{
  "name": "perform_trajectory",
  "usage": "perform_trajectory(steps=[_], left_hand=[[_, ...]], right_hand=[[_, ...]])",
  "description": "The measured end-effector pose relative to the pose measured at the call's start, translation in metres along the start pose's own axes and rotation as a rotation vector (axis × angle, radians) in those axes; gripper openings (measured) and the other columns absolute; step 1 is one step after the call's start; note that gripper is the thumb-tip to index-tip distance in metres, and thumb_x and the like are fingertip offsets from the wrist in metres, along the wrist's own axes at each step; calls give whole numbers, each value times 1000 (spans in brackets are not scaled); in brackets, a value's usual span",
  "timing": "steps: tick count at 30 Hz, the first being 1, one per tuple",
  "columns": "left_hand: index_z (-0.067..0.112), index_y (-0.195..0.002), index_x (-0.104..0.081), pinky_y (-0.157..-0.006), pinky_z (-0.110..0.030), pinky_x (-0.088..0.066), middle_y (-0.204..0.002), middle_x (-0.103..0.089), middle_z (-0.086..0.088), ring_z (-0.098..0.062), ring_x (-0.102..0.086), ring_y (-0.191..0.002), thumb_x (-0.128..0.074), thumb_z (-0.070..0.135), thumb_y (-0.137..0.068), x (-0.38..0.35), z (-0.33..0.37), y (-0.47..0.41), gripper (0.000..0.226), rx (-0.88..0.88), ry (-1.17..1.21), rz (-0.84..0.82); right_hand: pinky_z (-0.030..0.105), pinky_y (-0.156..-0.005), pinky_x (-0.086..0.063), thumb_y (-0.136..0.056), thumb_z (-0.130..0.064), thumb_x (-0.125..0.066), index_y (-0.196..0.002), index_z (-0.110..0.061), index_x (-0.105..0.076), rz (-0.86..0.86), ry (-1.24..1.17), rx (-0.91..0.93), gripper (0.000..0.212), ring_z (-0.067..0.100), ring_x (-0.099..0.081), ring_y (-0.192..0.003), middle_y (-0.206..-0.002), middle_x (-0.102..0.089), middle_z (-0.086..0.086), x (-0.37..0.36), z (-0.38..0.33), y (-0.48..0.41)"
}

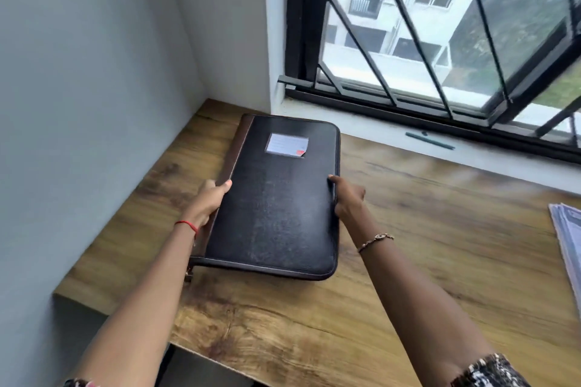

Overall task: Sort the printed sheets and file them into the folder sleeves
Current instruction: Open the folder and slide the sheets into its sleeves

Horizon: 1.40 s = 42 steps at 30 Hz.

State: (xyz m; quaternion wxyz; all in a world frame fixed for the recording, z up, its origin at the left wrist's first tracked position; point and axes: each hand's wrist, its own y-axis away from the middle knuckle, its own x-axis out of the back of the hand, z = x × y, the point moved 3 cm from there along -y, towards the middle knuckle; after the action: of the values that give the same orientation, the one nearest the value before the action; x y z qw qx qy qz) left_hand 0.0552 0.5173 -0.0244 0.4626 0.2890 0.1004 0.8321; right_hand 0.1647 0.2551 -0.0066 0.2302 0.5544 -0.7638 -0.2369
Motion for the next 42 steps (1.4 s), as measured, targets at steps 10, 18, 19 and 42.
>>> perform_trajectory(steps=[10, 18, 19, 42], left_hand=[[-8, -119, -54, -103, -43, -37, -127, -50, -28, -43, -43, -121, -49, 41, -93, -168, 44, 67, 56, -94, -365, -138], [-17, -122, -47, -105, -38, -24, -134, -42, -33, -41, -32, -129, -39, 26, -100, -267, 59, 130, 49, -161, -503, -136], [-17, -123, -46, -105, -38, -23, -134, -41, -32, -40, -31, -130, -39, 26, -100, -274, 57, 135, 49, -160, -512, -133], [-5, -146, -15, -112, -17, 0, -156, -10, -16, -22, -8, -145, -42, 9, -97, -324, 94, 105, 57, -461, -449, -181]], right_hand=[[29, -72, -50, -64, -11, -82, -95, 3, -61, 253, -10, 71, 39, 18, -55, -80, -93, -60, 8, 185, -25, -46], [21, -65, -38, -72, -15, -78, -89, 3, -65, 339, 173, 176, 28, 12, -50, -79, -88, -56, 3, 290, -31, -73], [23, -64, -38, -73, -14, -78, -80, -1, -64, 337, 195, 188, 21, 12, -50, -77, -85, -57, 3, 297, -30, -77], [37, -98, -33, -87, 3, -41, -104, 13, -57, 241, 949, 617, 25, 39, -44, -115, -117, -52, 28, 259, -82, -145]])
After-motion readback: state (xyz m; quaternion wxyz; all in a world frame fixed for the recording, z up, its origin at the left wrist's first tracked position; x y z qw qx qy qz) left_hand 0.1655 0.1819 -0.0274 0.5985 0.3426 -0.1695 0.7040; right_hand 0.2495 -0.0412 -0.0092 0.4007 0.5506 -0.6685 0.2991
